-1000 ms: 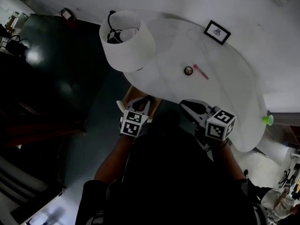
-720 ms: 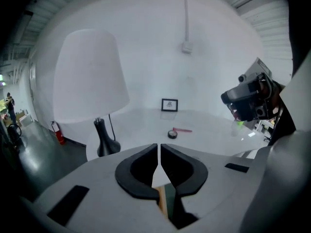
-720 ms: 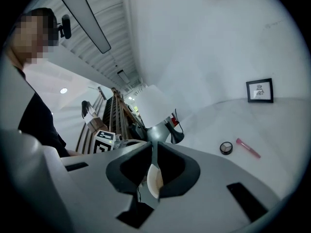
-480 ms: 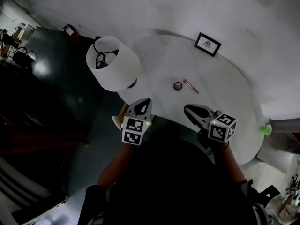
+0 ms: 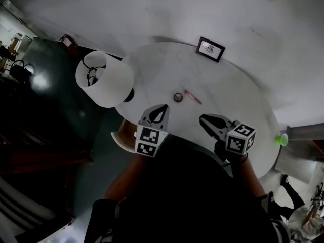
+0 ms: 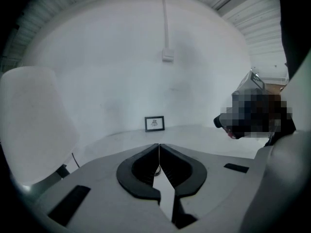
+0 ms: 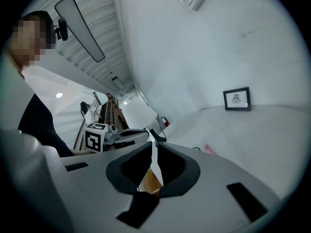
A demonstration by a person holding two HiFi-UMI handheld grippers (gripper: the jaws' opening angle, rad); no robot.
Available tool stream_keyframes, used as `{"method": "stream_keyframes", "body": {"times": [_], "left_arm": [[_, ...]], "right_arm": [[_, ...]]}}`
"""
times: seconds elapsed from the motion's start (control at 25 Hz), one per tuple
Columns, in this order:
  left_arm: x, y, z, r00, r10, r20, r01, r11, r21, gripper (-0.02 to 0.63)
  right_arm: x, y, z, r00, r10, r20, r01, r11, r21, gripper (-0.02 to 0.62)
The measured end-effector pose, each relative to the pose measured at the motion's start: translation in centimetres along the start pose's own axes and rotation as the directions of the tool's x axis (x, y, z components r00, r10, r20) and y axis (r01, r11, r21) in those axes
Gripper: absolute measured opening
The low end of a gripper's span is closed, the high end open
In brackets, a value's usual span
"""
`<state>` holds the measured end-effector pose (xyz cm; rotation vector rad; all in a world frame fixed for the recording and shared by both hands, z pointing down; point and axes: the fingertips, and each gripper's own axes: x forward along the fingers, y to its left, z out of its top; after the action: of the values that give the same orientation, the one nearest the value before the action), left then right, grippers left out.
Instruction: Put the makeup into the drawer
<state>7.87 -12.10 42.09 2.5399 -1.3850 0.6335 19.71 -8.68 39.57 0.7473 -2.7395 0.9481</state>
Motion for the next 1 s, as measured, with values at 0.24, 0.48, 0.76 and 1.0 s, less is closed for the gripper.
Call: {"method": "stream_keyframes", "body": {"times": [0.24, 0.48, 0.76, 1.0], "left_arm": [[2.3, -2.3, 2.2, 0.993, -0.107, 0.046, 0.105, 0.994, 0.034, 0.015], [5.2, -2.2, 0.6, 0.983, -0.180, -0.029, 0.182, 0.982, 0.046, 0.115], [10.0, -0.8, -4.2, 0.960, -0.217, -0.180, 0.232, 0.970, 0.068, 0.217], [13.1, 0.0, -7.0, 0.942, -0.246, -0.227, 0.264, 0.963, 0.050, 0.246]], "right_arm": [[-0.3, -1.8, -0.5, 0.999, -0.037, -0.005, 0.037, 0.999, 0.039, 0.017], [1.4, -2.7, -0.6, 0.998, -0.065, -0.023, 0.066, 0.996, 0.065, 0.017], [3.0, -3.8, -0.9, 0.993, -0.099, -0.060, 0.104, 0.991, 0.088, 0.017], [2.8, -3.7, -1.3, 0.985, -0.158, -0.075, 0.166, 0.979, 0.114, 0.017]]}}
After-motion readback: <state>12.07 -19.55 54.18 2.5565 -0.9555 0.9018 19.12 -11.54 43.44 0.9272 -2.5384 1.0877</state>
